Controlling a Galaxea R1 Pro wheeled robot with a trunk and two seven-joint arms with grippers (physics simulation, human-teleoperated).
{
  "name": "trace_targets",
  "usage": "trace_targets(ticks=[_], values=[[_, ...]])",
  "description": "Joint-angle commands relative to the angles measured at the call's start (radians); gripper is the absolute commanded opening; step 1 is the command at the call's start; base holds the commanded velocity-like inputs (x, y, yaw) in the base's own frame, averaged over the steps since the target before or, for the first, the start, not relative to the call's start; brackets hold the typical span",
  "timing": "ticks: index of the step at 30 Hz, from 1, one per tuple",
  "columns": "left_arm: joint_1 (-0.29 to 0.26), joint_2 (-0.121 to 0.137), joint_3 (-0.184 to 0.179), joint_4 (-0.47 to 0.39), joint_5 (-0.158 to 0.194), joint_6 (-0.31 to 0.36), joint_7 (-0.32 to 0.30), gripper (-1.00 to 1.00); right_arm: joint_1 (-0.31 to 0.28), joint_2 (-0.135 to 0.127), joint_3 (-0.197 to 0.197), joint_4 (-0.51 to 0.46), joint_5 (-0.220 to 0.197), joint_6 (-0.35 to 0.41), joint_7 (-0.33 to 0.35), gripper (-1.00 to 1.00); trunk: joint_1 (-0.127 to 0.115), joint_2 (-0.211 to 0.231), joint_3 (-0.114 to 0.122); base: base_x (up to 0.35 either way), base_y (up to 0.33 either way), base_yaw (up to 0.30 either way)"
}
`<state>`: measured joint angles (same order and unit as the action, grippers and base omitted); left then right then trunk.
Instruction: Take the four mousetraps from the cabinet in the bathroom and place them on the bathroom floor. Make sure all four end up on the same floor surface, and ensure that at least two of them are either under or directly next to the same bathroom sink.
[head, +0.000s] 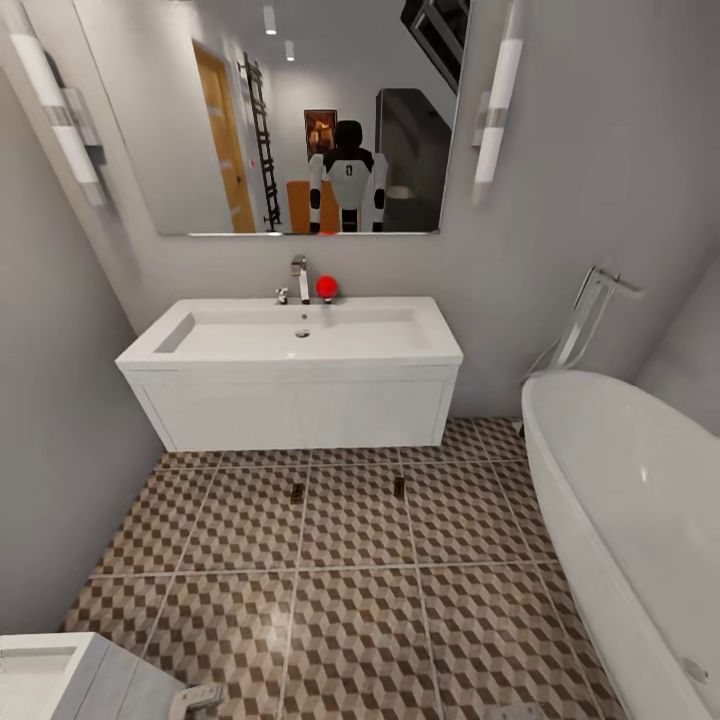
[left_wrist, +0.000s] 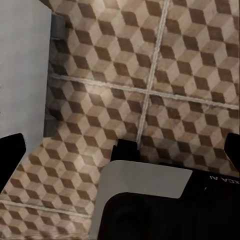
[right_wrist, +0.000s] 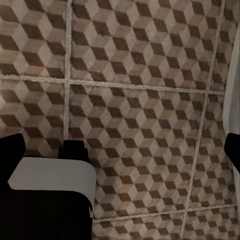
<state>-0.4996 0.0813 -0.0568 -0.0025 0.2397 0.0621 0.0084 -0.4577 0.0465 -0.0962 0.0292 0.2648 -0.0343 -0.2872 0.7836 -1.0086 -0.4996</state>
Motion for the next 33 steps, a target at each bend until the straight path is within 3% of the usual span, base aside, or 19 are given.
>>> trace_targets(ticks=[1, 19, 33], values=[[0.004, 0.0, -0.006, -0.001, 0.009, 0.004, 0.001, 1.0, 0.002, 0.0, -0.008, 0.003, 0.01, -0.004, -0.005, 1.0, -0.004, 0.007, 0.002, 0.0, 0.0, 0.0], [0.105, -0.013, -0.006, -0.001, 0.006, -0.038, 0.001, 1.0, 0.112, -0.02, -0.008, 0.004, 0.01, -0.006, -0.001, 1.0, -0.073, 0.133, 0.059, 0.0, 0.0, 0.0], [0.131, -0.015, -0.006, -0.001, 0.007, -0.052, 0.001, 1.0, 0.135, -0.023, -0.008, 0.004, 0.01, -0.003, -0.001, 1.0, -0.073, 0.133, 0.059, 0.0, 0.0, 0.0]])
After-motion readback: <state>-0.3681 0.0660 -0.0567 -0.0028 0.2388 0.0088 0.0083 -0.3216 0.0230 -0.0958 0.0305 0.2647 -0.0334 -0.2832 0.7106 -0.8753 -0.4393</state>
